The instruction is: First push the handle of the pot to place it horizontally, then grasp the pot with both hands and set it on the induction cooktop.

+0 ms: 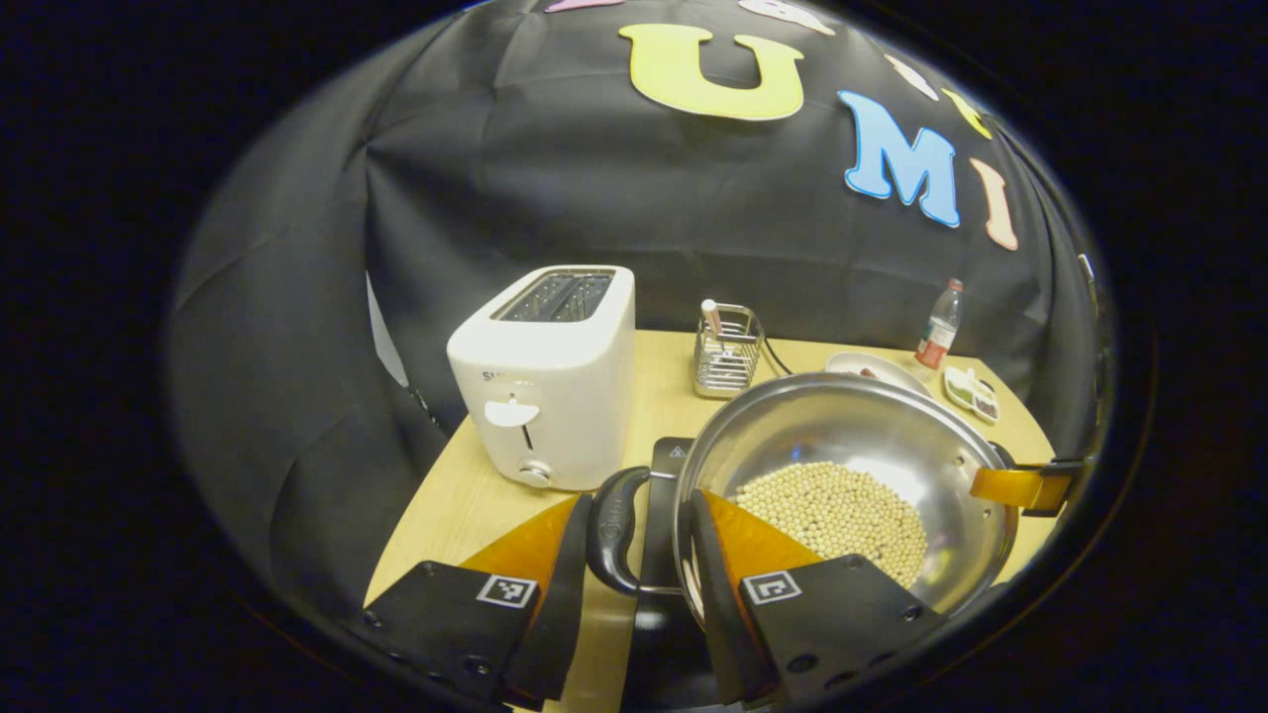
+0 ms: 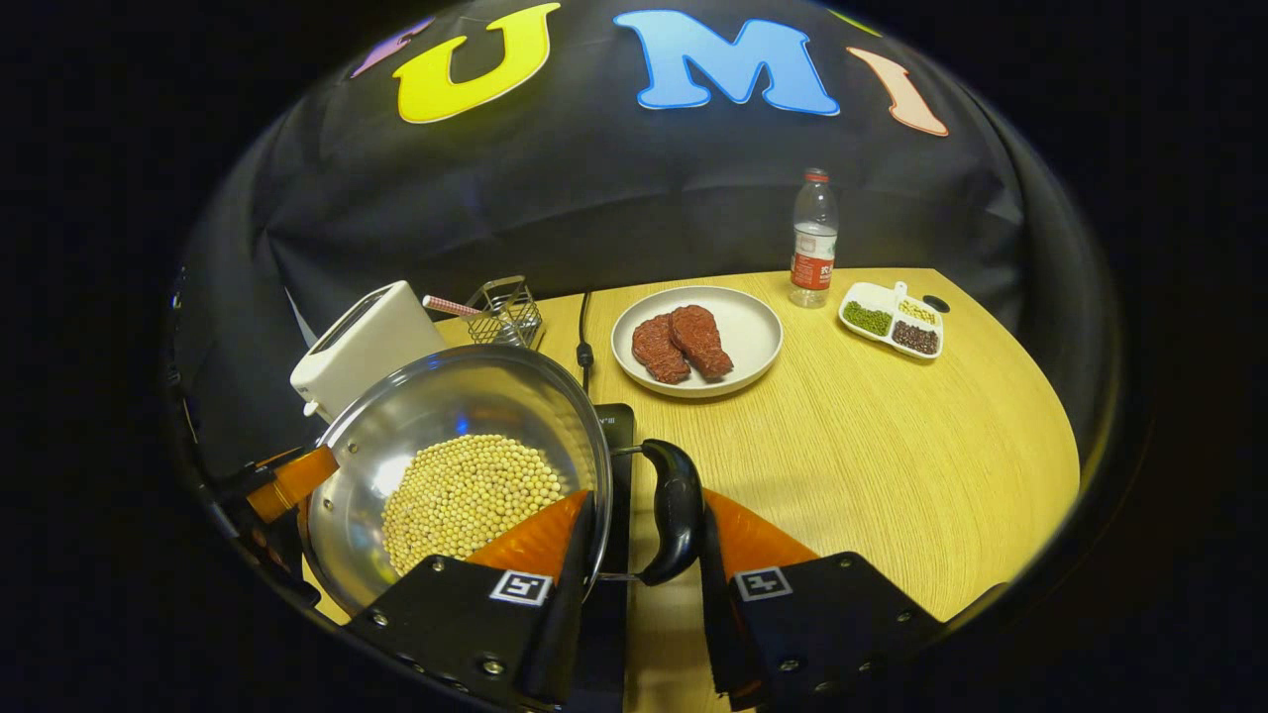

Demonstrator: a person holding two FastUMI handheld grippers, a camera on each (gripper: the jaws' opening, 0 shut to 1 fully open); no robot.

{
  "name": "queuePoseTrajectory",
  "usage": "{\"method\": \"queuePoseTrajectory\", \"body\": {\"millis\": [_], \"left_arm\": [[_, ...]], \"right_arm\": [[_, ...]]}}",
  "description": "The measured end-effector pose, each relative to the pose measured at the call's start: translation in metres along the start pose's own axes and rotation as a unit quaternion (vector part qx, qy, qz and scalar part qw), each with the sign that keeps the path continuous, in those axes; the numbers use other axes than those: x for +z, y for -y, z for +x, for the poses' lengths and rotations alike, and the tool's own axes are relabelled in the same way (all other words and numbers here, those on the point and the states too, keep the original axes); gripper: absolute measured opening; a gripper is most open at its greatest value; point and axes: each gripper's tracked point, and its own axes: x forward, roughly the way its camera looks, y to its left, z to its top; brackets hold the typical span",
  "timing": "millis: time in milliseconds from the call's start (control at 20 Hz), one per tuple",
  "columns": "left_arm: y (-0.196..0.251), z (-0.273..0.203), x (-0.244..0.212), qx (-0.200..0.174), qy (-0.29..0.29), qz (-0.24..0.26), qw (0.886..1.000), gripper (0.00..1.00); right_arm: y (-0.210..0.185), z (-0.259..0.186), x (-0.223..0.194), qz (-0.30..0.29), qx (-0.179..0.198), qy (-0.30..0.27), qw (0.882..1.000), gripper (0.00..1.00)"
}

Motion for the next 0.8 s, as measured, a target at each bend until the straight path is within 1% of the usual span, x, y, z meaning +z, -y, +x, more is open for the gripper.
{"method": "queuePoseTrajectory", "body": {"millis": [50, 100, 150, 200, 300, 350, 400, 450, 500, 600, 650, 700, 800], "left_arm": [[-0.005, 0.0, 0.001, 0.014, 0.004, 0.002, 1.0, 0.7], [-0.01, -0.001, 0.001, 0.03, 0.007, 0.006, 0.999, 0.76], [-0.012, -0.007, 0.006, 0.042, 0.016, 0.009, 0.999, 0.94], [-0.009, -0.011, 0.014, 0.044, 0.032, 0.009, 0.999, 0.99], [-0.002, -0.032, 0.034, 0.053, 0.071, 0.007, 0.996, 0.98], [0.002, -0.044, 0.045, 0.06, 0.091, 0.008, 0.994, 1.0], [0.007, -0.056, 0.053, 0.066, 0.109, 0.011, 0.992, 0.95], [0.015, -0.069, 0.061, 0.068, 0.124, 0.013, 0.99, 0.98], [0.024, -0.081, 0.067, 0.071, 0.135, 0.016, 0.988, 0.98], [0.048, -0.106, 0.075, 0.069, 0.151, 0.016, 0.986, 0.94], [0.063, -0.118, 0.078, 0.066, 0.159, 0.014, 0.985, 0.97], [0.078, -0.131, 0.081, 0.061, 0.167, 0.011, 0.984, 0.94], [0.108, -0.156, 0.084, 0.055, 0.183, 0.012, 0.981, 0.95]], "right_arm": [[-0.003, -0.004, 0.007, -0.005, 0.012, 0.014, 1.0, 0.63], [-0.001, -0.009, 0.016, -0.011, 0.013, 0.031, 0.999, 0.72], [0.004, -0.016, 0.023, -0.017, 0.007, 0.046, 0.999, 1.0], [0.01, -0.023, 0.032, -0.023, 0.006, 0.062, 0.998, 0.97], [0.018, -0.039, 0.044, -0.032, 0.009, 0.089, 0.996, 0.98], [0.023, -0.047, 0.05, -0.035, 0.011, 0.1, 0.994, 0.98], [0.031, -0.056, 0.056, -0.039, 0.009, 0.113, 0.993, 0.98], [0.039, -0.066, 0.062, -0.044, 0.009, 0.126, 0.991, 0.98], [0.045, -0.077, 0.067, -0.05, 0.01, 0.14, 0.989, 0.98], [0.061, -0.101, 0.073, -0.064, 0.011, 0.163, 0.984, 0.98], [0.069, -0.114, 0.074, -0.071, 0.013, 0.174, 0.982, 0.98], [0.079, -0.128, 0.077, -0.078, 0.013, 0.186, 0.979, 0.98], [0.097, -0.159, 0.081, -0.09, 0.011, 0.212, 0.973, 0.98]]}}
